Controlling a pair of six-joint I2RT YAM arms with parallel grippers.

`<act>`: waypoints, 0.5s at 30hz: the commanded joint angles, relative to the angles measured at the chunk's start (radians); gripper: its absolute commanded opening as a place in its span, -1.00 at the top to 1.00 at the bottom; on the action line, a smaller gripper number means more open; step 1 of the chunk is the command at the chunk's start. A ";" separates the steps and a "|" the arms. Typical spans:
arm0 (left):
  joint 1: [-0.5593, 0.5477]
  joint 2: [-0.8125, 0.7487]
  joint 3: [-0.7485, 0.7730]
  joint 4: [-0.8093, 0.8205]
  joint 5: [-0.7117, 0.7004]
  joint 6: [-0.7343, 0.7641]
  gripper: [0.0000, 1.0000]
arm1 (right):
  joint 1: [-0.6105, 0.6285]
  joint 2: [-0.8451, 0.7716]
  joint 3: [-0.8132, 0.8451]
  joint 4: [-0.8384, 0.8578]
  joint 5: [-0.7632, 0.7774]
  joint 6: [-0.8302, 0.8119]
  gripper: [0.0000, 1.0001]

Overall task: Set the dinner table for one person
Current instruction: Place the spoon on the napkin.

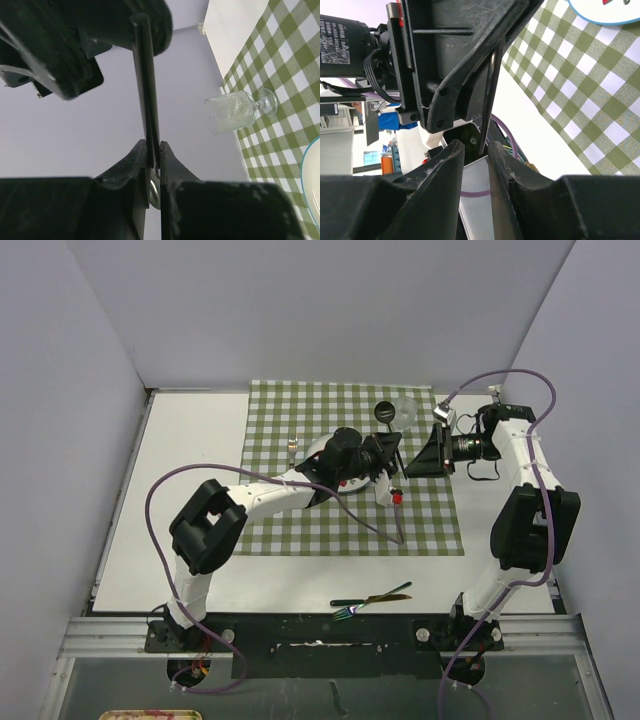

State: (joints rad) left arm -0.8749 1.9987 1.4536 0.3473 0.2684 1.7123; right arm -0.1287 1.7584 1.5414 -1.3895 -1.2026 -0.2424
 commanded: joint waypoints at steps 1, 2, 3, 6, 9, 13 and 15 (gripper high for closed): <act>0.002 -0.100 0.031 0.038 0.012 0.012 1.00 | 0.012 -0.040 0.029 0.011 -0.002 0.011 0.44; 0.002 -0.098 0.036 0.035 0.012 0.012 1.00 | 0.012 -0.041 0.029 0.010 0.000 0.011 0.44; 0.002 -0.097 0.042 0.030 0.011 0.013 1.00 | 0.012 -0.042 0.029 0.010 0.000 0.011 0.44; -0.001 -0.091 0.053 0.024 0.011 0.014 1.00 | 0.012 -0.042 0.029 0.015 -0.002 0.014 0.44; -0.005 -0.083 0.057 0.026 0.012 0.015 1.00 | 0.012 -0.042 0.025 0.015 -0.005 0.015 0.45; -0.011 -0.069 0.075 0.026 0.013 0.017 1.00 | 0.014 -0.039 0.028 0.015 -0.005 0.015 0.46; -0.011 -0.062 0.088 0.016 0.013 0.017 1.00 | 0.016 -0.037 0.032 0.011 -0.006 0.014 0.46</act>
State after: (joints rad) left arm -0.8791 1.9945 1.4582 0.3313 0.2684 1.7138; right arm -0.1226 1.7584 1.5414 -1.3846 -1.1885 -0.2287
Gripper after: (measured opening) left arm 0.063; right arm 0.272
